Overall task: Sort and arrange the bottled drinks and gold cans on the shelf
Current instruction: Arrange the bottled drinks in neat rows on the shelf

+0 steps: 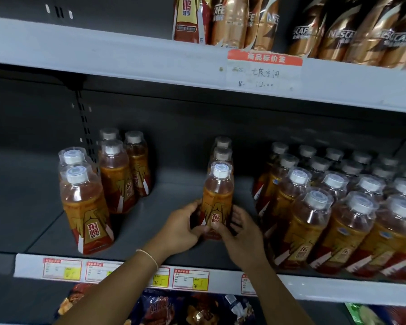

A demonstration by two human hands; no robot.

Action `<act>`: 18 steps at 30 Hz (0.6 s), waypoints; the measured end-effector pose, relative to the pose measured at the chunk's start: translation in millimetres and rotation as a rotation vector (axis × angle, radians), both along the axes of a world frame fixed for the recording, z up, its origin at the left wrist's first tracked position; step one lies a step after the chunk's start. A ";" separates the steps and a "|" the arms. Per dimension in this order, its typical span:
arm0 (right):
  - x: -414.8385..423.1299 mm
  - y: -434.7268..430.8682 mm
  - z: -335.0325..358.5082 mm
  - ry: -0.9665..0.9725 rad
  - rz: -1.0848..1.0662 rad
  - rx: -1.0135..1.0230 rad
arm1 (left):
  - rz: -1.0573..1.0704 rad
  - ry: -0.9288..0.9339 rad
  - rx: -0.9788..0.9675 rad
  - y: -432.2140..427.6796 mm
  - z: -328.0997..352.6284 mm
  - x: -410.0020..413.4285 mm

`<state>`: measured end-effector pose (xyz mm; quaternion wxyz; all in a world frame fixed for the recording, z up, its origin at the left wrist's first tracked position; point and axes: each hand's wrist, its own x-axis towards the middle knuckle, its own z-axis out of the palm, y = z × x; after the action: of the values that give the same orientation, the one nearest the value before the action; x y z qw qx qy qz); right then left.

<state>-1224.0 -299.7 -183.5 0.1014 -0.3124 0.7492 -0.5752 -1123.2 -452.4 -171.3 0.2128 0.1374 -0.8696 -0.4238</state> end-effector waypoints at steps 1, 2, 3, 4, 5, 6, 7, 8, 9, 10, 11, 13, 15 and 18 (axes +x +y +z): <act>-0.9 -0.4 -0.6 -0.007 0.002 -0.003 | 0.000 0.004 -0.003 0.5 -1.2 -1.2; -1.7 -1.0 -1.3 -0.009 0.002 -0.005 | 0.000 0.009 -0.008 1.3 -2.3 -2.3; -2.3 -1.2 -2.2 -0.008 0.000 -0.005 | 0.002 0.014 -0.016 2.2 -3.4 -3.1; -2.7 -1.5 -3.1 -0.005 -0.002 -0.004 | 0.006 0.018 -0.028 3.3 -4.2 -3.5; -2.9 -1.7 -3.9 0.000 -0.003 -0.002 | 0.008 0.024 -0.042 4.0 -4.7 -3.7; -2.9 -1.9 -4.2 0.004 -0.002 0.001 | 0.006 0.031 -0.056 4.6 -4.9 -4.0; -2.6 -2.1 -4.1 0.006 0.001 0.007 | -0.001 0.035 -0.067 4.9 -5.3 -4.6; -2.3 -2.2 -4.1 0.005 0.005 0.011 | -0.012 0.035 -0.073 5.1 -5.8 -5.1; -2.3 -2.3 -4.5 0.002 0.007 0.012 | -0.024 0.030 -0.078 5.3 -6.2 -5.7; -2.7 -2.4 -5.3 0.000 0.005 0.012 | -0.032 0.024 -0.084 5.6 -6.1 -6.1; -3.1 -2.4 -5.8 -0.003 0.001 0.015 | -0.036 0.018 -0.091 5.9 -6.1 -6.2; -3.3 -3.0 -6.4 0.000 0.000 0.020 | -0.042 0.014 -0.106 6.0 -5.8 -6.7; -3.0 -3.4 -7.0 0.012 0.000 0.021 | -0.048 0.013 -0.131 6.4 -6.1 -7.5; -2.7 -3.0 -7.5 0.038 -0.003 0.012 | -0.038 0.017 -0.181 6.6 -9.9 -9.3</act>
<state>-1226.7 -302.8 -191.0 0.0879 -0.3215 0.7549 -0.5648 -1132.5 -445.8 -181.1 0.2239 0.0976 -0.9049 -0.3486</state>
